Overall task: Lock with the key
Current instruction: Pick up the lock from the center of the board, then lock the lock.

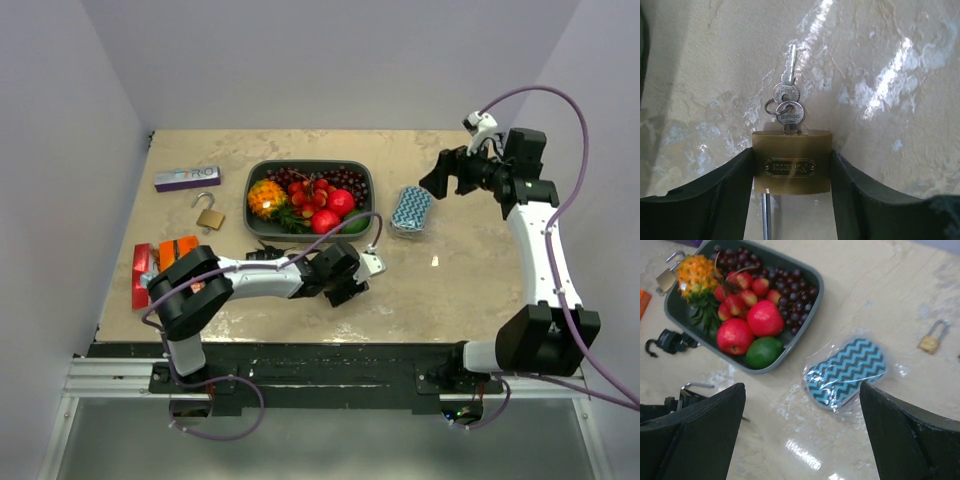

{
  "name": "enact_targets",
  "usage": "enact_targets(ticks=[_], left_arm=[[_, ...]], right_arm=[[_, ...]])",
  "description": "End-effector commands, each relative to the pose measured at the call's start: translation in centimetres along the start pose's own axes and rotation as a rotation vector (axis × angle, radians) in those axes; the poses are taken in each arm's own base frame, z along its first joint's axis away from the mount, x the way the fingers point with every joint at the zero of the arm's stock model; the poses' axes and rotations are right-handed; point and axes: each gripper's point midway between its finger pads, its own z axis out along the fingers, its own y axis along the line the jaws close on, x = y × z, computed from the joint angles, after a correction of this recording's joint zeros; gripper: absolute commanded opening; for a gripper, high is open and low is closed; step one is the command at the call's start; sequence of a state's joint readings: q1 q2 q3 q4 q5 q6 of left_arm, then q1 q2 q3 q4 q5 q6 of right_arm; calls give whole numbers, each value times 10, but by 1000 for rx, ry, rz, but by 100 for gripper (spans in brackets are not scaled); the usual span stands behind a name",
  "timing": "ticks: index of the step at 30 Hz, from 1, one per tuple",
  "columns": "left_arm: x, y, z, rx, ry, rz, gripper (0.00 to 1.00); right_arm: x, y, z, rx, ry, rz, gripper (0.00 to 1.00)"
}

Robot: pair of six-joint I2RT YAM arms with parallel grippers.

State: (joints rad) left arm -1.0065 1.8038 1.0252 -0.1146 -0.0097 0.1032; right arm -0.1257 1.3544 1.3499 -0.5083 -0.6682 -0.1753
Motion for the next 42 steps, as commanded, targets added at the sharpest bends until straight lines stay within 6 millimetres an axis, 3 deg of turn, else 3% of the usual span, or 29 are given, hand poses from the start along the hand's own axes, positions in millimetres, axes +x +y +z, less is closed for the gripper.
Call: enact_targets(ticks=[1,3,11,15,20,26,32,42], left_arm=[[-33,10,-31,-149,-68,311,0],[-55,11,-40,-181,-122,373,0],[-82,12,-62,-237,-122,699,0],[-99,17,-82,-282,-183,869,0],[-141,22,-128,-366,-429,816,0],[-170,12,-166,-347,-650,789,0],[-185,6,-184,-320,-745,782,0],[-188,7,-186,-232,-761,726,0]], right_arm=[[55,25,6,-142,169,208,99],[68,32,7,-174,198,246,99],[99,56,1,-272,234,297,99],[109,74,-3,-369,231,330,96],[118,105,-9,-514,229,369,94],[132,146,-9,-607,288,322,94],[124,163,-11,-654,262,327,93],[104,182,-37,-725,183,199,94]])
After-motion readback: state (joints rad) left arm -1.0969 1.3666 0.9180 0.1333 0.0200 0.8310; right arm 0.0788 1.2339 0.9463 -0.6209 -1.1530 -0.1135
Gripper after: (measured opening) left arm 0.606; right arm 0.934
